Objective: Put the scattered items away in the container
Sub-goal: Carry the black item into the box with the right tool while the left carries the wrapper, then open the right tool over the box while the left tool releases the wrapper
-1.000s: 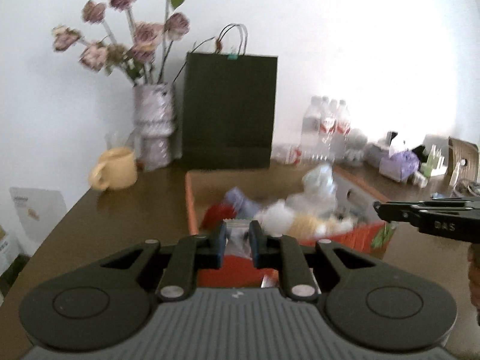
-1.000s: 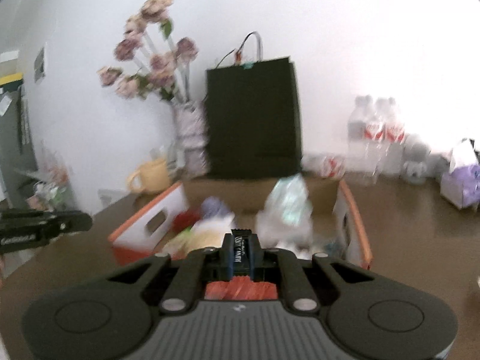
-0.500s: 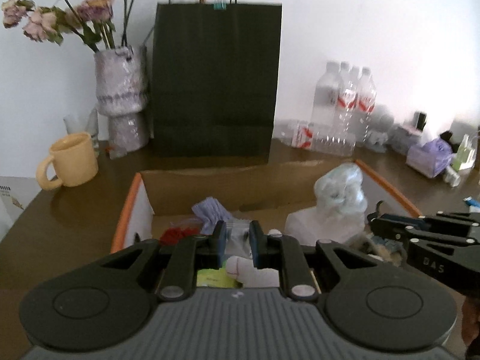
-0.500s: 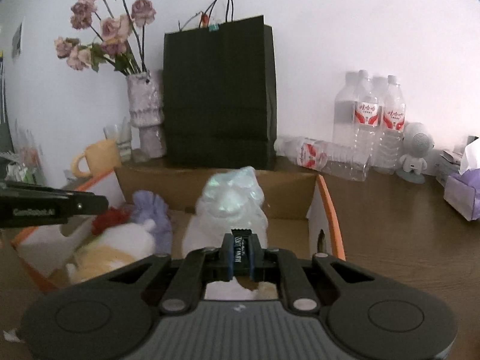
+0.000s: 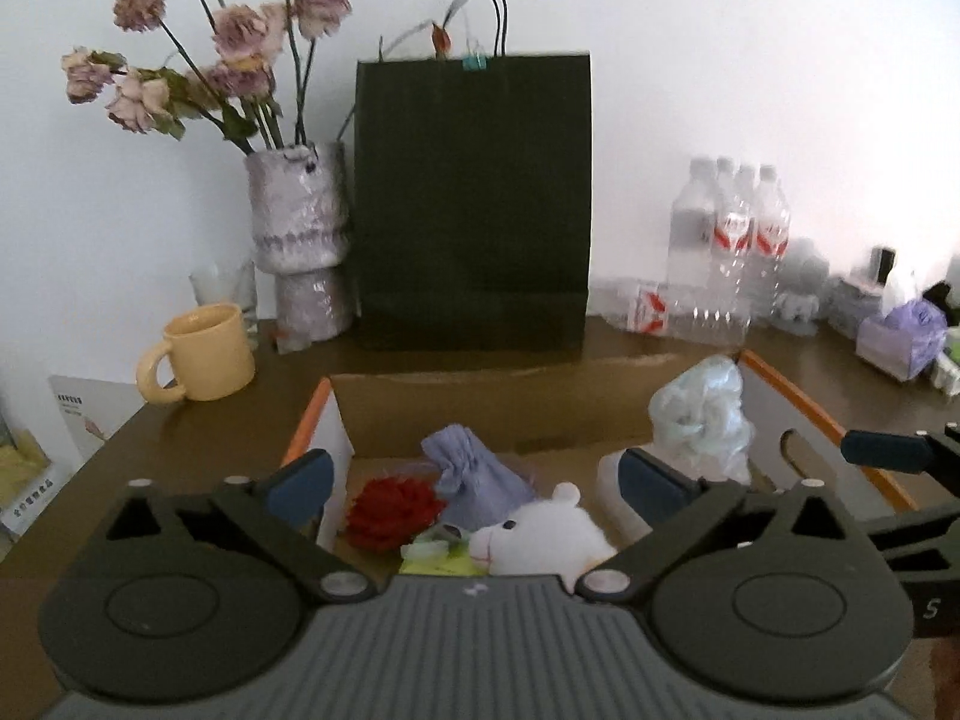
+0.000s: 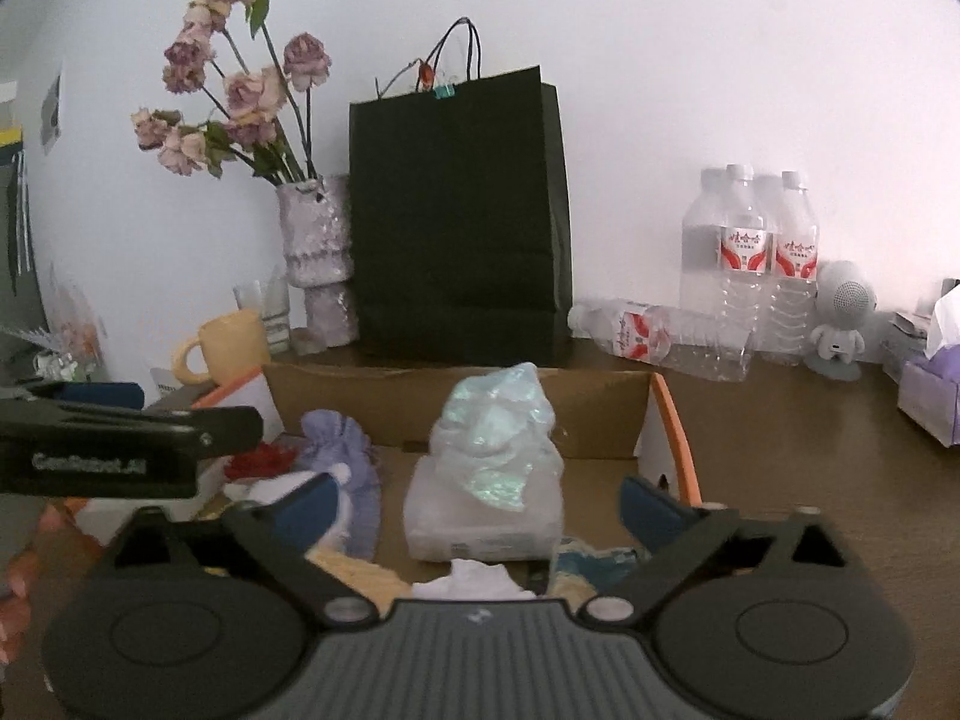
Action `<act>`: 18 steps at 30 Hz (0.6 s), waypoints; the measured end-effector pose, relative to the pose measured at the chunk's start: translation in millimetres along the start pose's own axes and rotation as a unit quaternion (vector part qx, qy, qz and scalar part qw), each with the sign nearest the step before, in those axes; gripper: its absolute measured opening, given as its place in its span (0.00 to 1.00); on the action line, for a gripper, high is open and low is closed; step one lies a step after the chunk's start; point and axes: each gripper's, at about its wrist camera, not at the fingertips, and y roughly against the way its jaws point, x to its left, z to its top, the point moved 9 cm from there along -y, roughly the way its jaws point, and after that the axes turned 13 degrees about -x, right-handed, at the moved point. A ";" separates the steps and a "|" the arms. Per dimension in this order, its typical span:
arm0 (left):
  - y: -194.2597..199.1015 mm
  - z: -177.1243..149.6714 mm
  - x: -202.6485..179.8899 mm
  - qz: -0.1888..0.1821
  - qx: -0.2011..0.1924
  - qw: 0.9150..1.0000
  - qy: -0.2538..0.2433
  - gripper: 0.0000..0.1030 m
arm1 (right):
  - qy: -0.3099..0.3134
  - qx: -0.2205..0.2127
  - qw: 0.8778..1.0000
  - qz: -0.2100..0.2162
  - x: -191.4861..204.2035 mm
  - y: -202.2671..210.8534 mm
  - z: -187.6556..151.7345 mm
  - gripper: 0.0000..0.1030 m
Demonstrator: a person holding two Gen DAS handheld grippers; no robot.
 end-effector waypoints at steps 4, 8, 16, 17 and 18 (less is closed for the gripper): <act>13.2 2.5 6.4 0.005 -0.007 1.000 0.001 1.00 | -0.005 -0.008 1.000 0.000 5.2 9.1 2.7 1.00; 24.8 -0.7 12.4 0.006 -0.008 1.000 0.014 1.00 | -0.003 -0.028 1.000 -0.014 8.5 21.8 1.4 1.00; 52.8 -10.9 28.3 0.015 -0.007 0.999 0.033 1.00 | 0.011 -0.041 0.999 -0.025 15.2 48.8 -6.2 1.00; 56.8 -13.1 30.3 0.016 -0.005 0.999 0.034 1.00 | 0.014 -0.042 0.999 -0.027 16.2 52.4 -7.4 1.00; 61.0 -15.6 32.2 0.017 -0.003 0.999 0.035 1.00 | 0.016 -0.041 0.999 -0.028 17.3 55.9 -9.1 1.00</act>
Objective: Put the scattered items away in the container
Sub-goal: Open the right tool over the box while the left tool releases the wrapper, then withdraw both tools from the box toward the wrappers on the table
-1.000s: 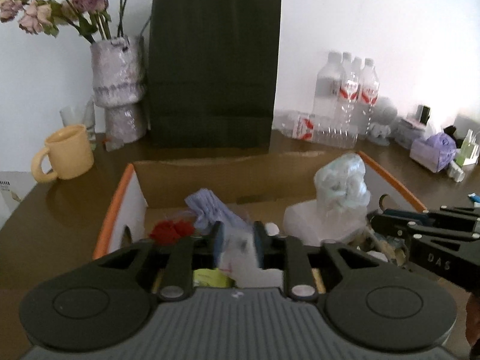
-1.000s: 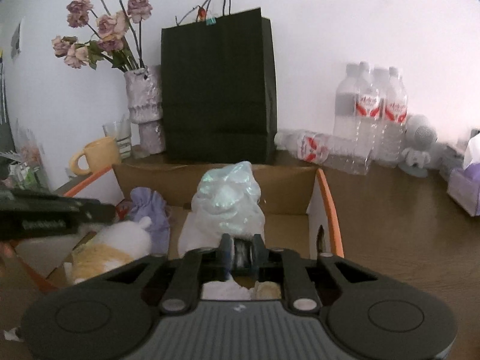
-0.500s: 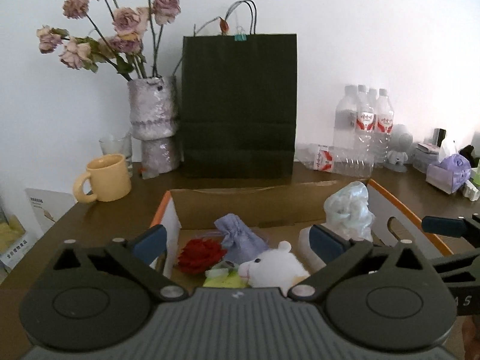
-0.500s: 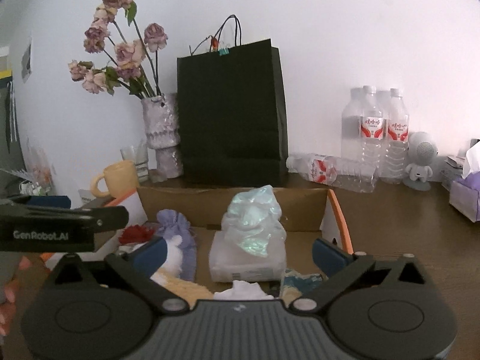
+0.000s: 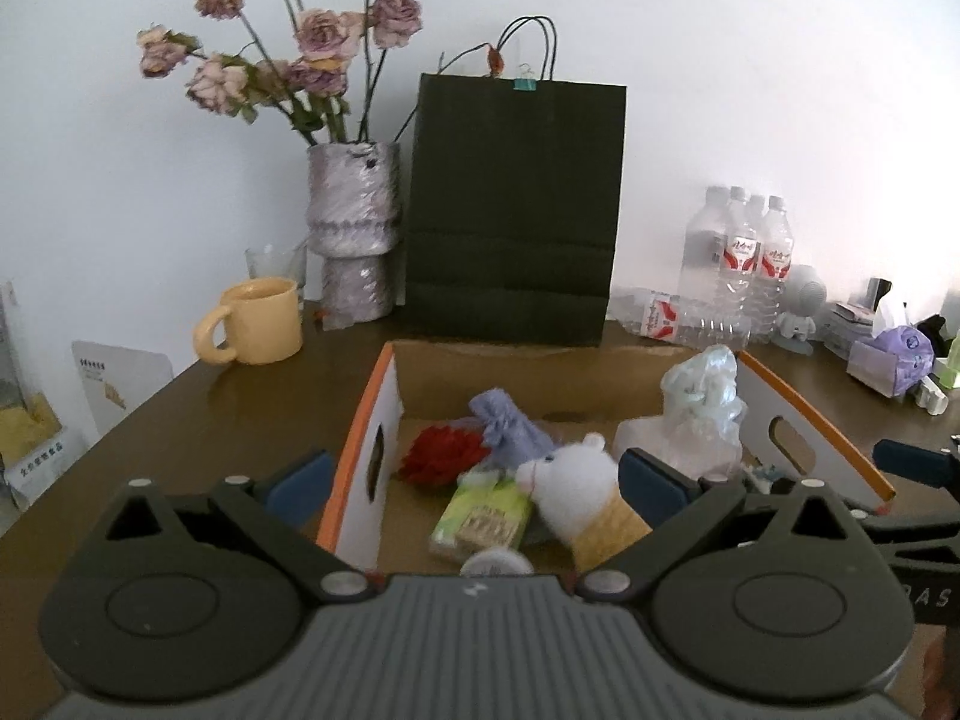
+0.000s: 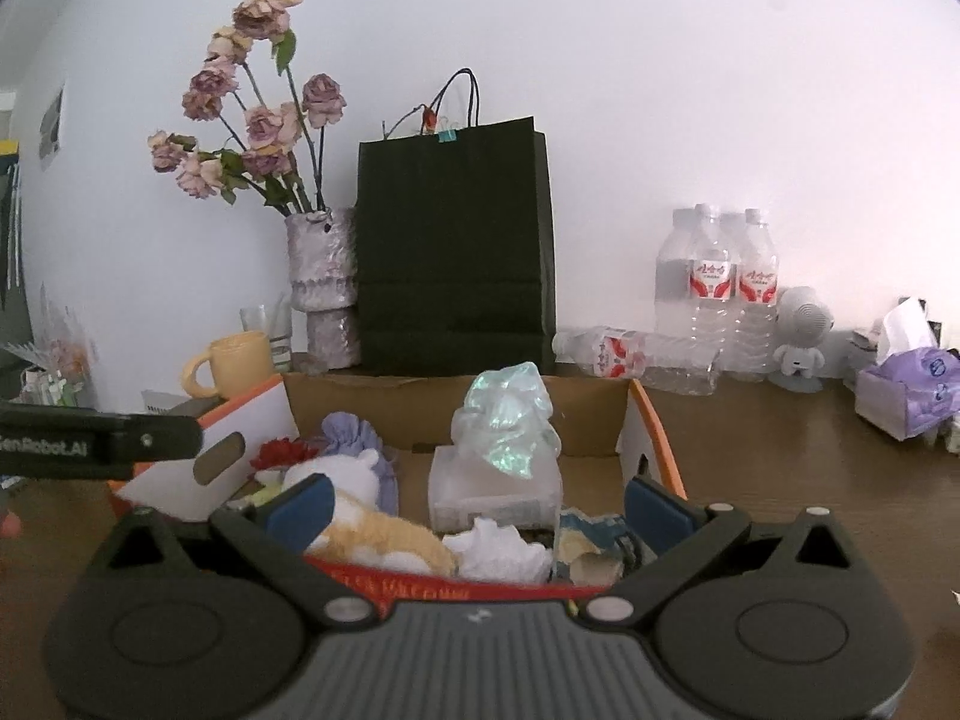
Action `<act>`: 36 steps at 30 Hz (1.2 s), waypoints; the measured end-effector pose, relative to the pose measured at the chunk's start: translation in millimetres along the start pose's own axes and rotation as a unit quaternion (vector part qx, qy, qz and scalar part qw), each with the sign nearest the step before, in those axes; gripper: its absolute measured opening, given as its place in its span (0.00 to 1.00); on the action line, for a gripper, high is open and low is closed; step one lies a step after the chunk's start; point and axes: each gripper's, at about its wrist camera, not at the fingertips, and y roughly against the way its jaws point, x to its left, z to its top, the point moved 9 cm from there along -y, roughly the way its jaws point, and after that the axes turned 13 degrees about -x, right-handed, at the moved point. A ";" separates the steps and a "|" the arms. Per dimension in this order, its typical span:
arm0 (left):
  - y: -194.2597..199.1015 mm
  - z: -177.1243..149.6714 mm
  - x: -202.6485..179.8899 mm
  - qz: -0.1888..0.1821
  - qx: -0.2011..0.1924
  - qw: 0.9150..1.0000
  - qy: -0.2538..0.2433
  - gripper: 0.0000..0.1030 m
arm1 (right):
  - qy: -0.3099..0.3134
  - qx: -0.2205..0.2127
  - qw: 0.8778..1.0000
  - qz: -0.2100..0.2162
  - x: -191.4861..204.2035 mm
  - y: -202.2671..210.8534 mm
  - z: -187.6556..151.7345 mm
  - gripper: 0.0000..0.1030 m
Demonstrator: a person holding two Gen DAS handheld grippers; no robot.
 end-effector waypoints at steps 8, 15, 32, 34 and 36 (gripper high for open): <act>32.5 -21.5 13.8 -0.002 0.013 1.000 -0.014 1.00 | 0.029 0.051 0.998 0.037 22.4 33.3 -26.6 1.00; 56.0 -39.5 20.8 -0.007 0.028 0.999 -0.017 1.00 | 0.027 0.093 0.995 0.034 32.5 54.5 -48.1 1.00; 84.7 -67.3 27.2 -0.030 0.049 0.998 -0.004 1.00 | 0.023 0.177 0.984 0.002 32.8 68.5 -92.8 1.00; 85.7 -68.6 28.5 -0.031 0.052 0.998 -0.001 1.00 | 0.021 0.178 0.984 0.000 31.8 68.0 -92.8 1.00; 86.1 -70.6 29.4 -0.031 0.055 0.998 0.001 1.00 | 0.021 0.178 0.984 -0.002 30.9 67.9 -92.5 1.00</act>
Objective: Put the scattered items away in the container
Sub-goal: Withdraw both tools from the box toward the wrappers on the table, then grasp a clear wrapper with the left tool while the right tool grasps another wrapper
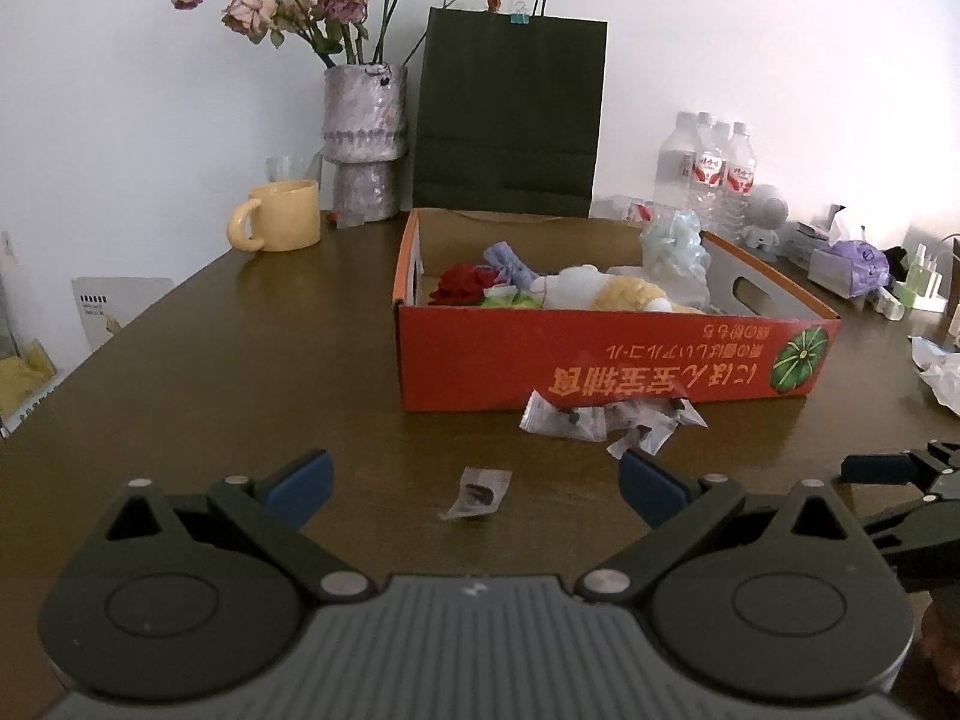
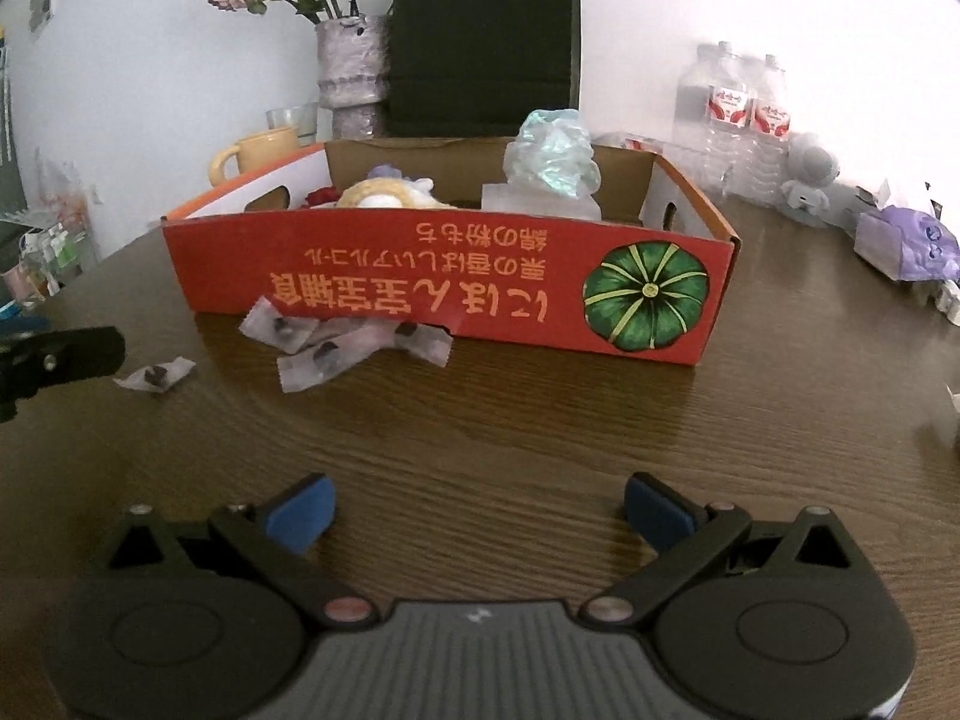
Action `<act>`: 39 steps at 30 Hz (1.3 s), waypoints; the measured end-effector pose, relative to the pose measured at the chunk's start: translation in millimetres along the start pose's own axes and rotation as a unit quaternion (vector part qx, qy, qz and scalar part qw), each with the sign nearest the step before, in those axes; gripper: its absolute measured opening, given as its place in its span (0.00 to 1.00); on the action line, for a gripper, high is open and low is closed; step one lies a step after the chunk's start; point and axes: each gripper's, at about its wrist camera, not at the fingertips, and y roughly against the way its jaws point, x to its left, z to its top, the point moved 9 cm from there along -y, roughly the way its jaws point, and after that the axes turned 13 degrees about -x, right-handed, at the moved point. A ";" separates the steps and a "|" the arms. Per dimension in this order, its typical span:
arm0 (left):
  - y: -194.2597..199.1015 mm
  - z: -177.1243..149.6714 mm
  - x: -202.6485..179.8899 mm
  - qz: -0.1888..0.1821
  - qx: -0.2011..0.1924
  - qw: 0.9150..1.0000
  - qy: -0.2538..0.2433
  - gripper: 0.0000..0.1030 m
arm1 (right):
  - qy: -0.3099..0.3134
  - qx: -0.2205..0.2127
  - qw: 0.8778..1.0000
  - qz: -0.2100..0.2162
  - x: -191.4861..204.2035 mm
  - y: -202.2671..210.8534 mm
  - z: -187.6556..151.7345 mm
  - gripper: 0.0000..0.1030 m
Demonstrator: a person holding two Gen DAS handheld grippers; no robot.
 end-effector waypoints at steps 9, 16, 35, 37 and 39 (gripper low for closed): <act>-6.6 -7.3 -0.5 -0.006 0.023 1.000 -0.004 1.00 | -0.002 0.001 1.000 -0.003 -0.5 -1.0 0.4 1.00; -26.2 -13.3 -4.8 -0.005 0.043 0.999 -0.028 0.83 | -0.008 -0.004 1.000 0.000 3.2 -1.9 2.4 0.96; -57.3 -19.9 7.5 -0.055 0.055 0.996 -0.044 0.21 | -0.039 0.000 0.999 0.009 58.3 -59.8 42.1 0.50; -58.4 -19.5 8.2 -0.057 0.051 0.996 -0.047 0.21 | -0.010 -0.003 1.000 0.004 63.2 -58.7 40.4 0.32; -58.1 -19.9 8.5 -0.059 0.047 0.996 -0.051 0.22 | 0.000 -0.006 1.000 0.012 66.9 -54.6 39.4 0.26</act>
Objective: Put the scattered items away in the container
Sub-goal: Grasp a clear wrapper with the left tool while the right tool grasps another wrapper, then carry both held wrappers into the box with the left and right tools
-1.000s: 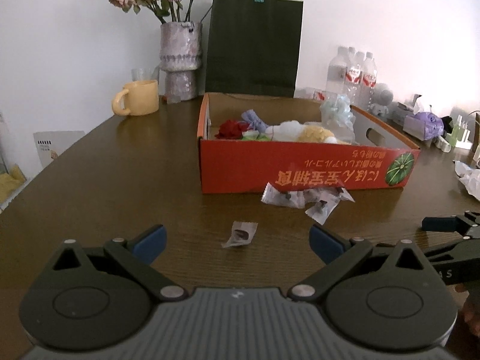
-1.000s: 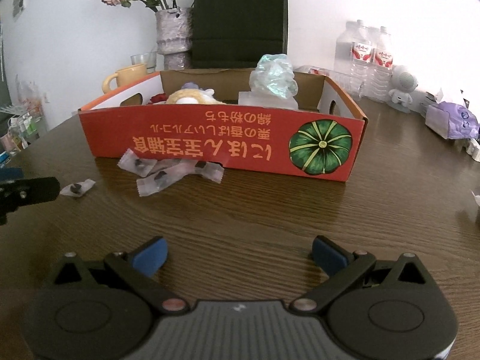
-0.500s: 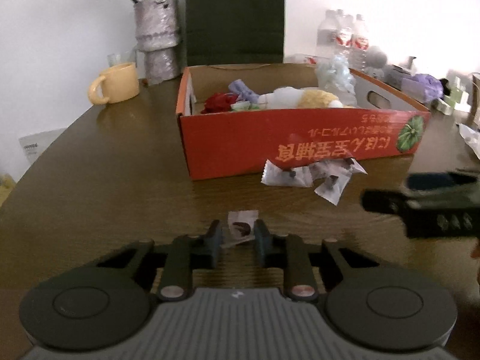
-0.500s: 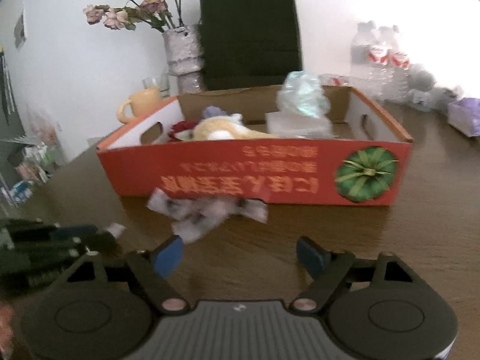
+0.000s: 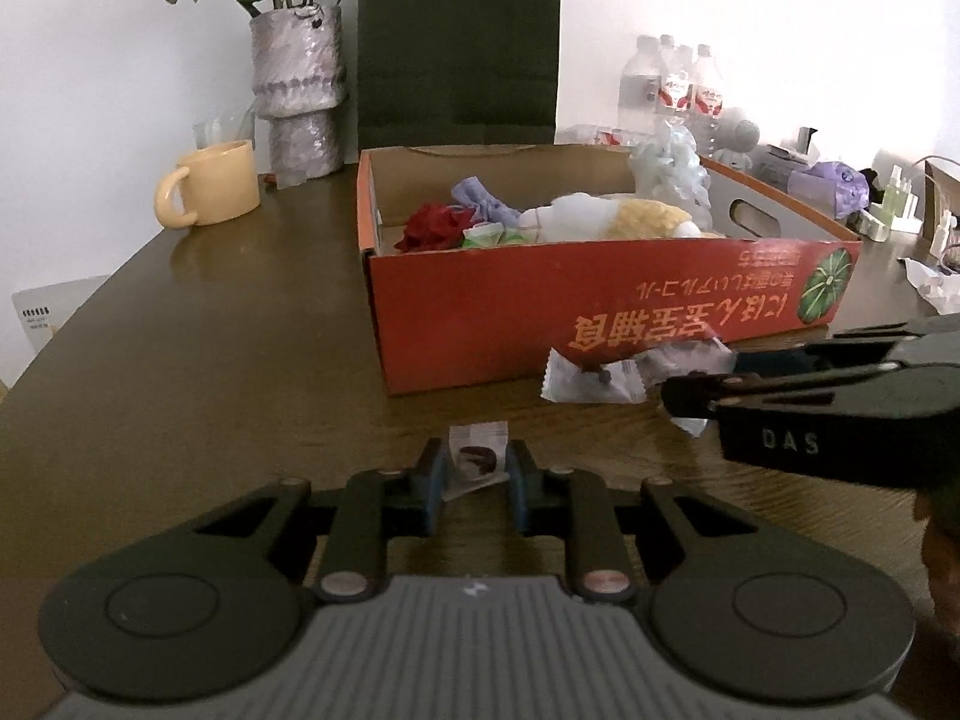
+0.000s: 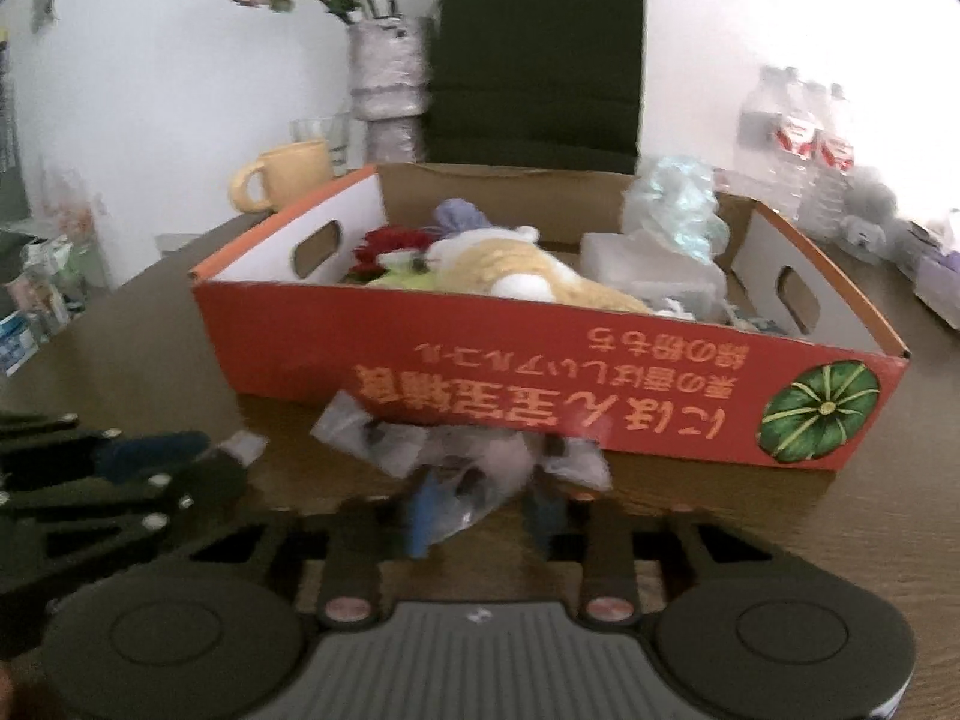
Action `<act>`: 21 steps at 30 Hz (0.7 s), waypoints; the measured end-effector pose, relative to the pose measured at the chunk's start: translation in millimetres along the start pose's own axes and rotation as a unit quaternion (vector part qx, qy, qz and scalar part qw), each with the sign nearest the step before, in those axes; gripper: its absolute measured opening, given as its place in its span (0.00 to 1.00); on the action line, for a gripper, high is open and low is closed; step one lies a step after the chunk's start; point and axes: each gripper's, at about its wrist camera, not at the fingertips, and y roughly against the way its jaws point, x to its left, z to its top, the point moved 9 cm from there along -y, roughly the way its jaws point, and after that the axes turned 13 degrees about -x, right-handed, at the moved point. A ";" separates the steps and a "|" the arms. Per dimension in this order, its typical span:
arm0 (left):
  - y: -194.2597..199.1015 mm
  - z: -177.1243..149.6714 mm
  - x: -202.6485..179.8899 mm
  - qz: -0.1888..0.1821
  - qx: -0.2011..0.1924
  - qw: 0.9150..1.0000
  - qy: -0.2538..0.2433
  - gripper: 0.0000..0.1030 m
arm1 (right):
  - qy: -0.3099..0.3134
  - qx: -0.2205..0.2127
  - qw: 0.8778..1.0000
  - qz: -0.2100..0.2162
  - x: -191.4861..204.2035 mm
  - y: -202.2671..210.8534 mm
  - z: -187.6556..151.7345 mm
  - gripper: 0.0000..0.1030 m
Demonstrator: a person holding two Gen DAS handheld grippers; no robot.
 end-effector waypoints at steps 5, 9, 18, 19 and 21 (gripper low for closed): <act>0.5 0.5 1.8 -0.006 -0.001 1.000 0.008 0.22 | -0.017 0.000 1.000 0.016 -7.5 11.9 -1.6 0.17; 2.3 0.5 4.8 -0.001 -0.003 1.000 0.020 0.22 | -0.027 -0.006 0.999 0.024 -13.7 26.5 -2.4 0.09; 30.5 13.4 7.1 -0.005 -0.039 0.998 0.045 0.21 | -0.055 -0.032 0.998 0.030 -31.1 54.1 2.2 0.08; 35.8 18.6 8.0 -0.006 -0.048 0.998 0.047 0.21 | -0.058 -0.037 0.997 0.029 -34.7 58.6 4.1 0.08; 45.2 31.6 10.1 -0.008 -0.066 0.997 0.050 0.21 | -0.064 -0.049 0.996 0.026 -42.3 66.2 9.6 0.08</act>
